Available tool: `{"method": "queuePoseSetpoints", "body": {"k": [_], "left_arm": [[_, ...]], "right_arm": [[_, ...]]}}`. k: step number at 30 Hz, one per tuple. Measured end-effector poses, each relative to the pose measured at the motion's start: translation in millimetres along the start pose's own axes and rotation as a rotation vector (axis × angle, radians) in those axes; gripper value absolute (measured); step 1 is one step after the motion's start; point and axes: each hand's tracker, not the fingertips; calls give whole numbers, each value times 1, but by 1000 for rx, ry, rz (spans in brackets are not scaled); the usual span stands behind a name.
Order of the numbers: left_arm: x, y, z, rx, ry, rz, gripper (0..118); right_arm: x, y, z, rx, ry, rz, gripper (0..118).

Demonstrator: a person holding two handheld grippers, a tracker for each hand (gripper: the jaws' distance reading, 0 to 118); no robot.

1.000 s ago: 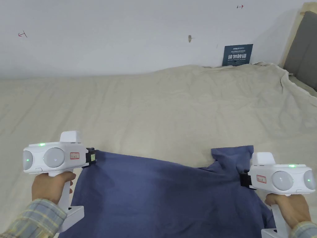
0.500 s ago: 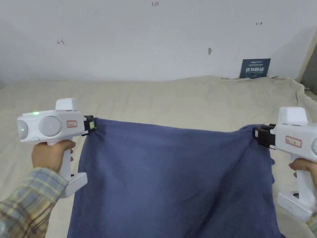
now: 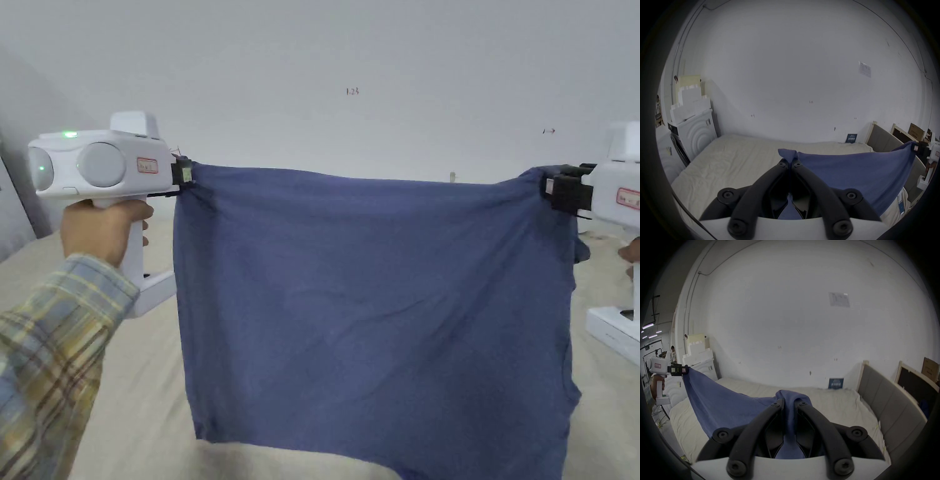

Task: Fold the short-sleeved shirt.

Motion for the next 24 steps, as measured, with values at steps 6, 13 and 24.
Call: {"method": "queuePoseSetpoints", "body": {"k": [6, 13, 24], "left_arm": [[6, 53, -7, 86, 16, -18, 0], [10, 81, -18, 155, 27, -38, 0], [13, -6, -98, 11, 43, -108, 0]], "right_arm": [[5, 70, -20, 98, -28, 56, 8], [12, 102, -40, 147, -46, 79, 8], [28, -12, -102, -14, -55, 137, 8]]}}
